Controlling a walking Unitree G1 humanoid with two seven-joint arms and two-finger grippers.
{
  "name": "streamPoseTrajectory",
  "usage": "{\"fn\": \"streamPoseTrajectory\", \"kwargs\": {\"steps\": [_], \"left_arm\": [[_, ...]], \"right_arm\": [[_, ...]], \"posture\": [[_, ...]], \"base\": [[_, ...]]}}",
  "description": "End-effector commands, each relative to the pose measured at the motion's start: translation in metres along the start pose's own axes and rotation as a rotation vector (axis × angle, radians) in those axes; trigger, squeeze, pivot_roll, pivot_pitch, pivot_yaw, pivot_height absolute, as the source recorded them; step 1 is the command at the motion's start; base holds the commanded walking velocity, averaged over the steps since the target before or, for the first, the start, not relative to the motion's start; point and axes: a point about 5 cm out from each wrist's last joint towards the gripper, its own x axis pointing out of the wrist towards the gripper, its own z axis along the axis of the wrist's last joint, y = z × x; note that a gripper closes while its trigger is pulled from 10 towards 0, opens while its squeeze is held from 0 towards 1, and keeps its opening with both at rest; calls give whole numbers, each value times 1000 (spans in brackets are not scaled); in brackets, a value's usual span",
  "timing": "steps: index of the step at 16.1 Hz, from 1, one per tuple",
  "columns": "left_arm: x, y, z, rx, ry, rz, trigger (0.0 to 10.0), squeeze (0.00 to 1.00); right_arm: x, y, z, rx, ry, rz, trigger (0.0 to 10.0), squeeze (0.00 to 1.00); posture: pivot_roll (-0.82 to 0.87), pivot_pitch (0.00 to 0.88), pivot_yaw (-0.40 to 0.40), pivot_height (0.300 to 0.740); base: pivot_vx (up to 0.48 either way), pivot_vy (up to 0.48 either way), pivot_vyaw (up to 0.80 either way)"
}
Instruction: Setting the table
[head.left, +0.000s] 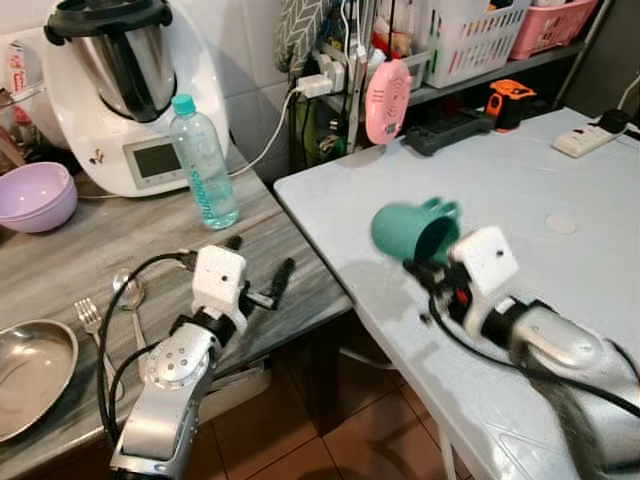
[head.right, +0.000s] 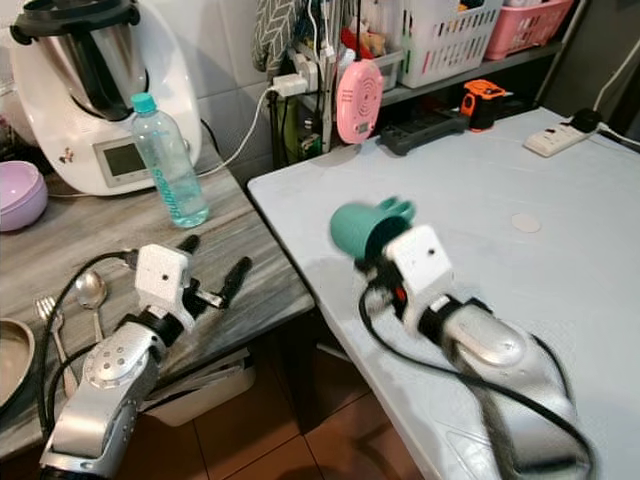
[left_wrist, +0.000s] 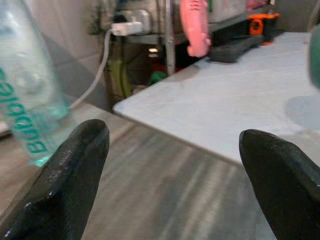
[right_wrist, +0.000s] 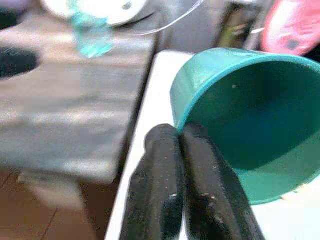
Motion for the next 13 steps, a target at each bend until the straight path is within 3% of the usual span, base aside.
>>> {"fn": "streamPoseTrajectory", "kwargs": {"steps": [1, 6, 8, 9, 10, 12, 13], "left_arm": [[2, 8, 1, 19, -6, 62, 10000, 0], [3, 9, -1, 2, -1, 89, 10000, 0], [4, 8, -1, 7, -3, 91, 10000, 0], [4, 7, -1, -15, 4, 56, 10000, 0], [3, 6, -2, -30, 8, 38, 10000, 0], [0, 1, -3, -28, 8, -42, 10000, 0], [1, -1, -4, -27, 15, -73, 10000, 0]], "right_arm": [[4, -5, 6, 10, -52, -74, 0, 0], [23, 11, 3, 78, -86, -128, 0, 0], [25, 12, 3, 85, -97, -127, 314, 0], [26, 9, 6, 97, -107, -141, 2118, 0], [26, 8, 6, 101, -108, -150, 2118, 0], [21, 0, 0, 119, -88, -209, 10000, 0], [19, -4, -5, 113, -68, -257, 10000, 0]], "posture": [[-75, 0, 48, 740], [-56, 0, 41, 740], [-53, 0, 37, 740], [-54, 0, 36, 740], [-54, 0, 36, 740], [-56, 0, 37, 740], [-70, 0, 44, 740]], "base": [[0, 0, 0], [0, 0, 0], [0, 0, -697], [0, 0, 0], [0, 0, 0], [0, 0, 0], [0, 0, 0]]}}
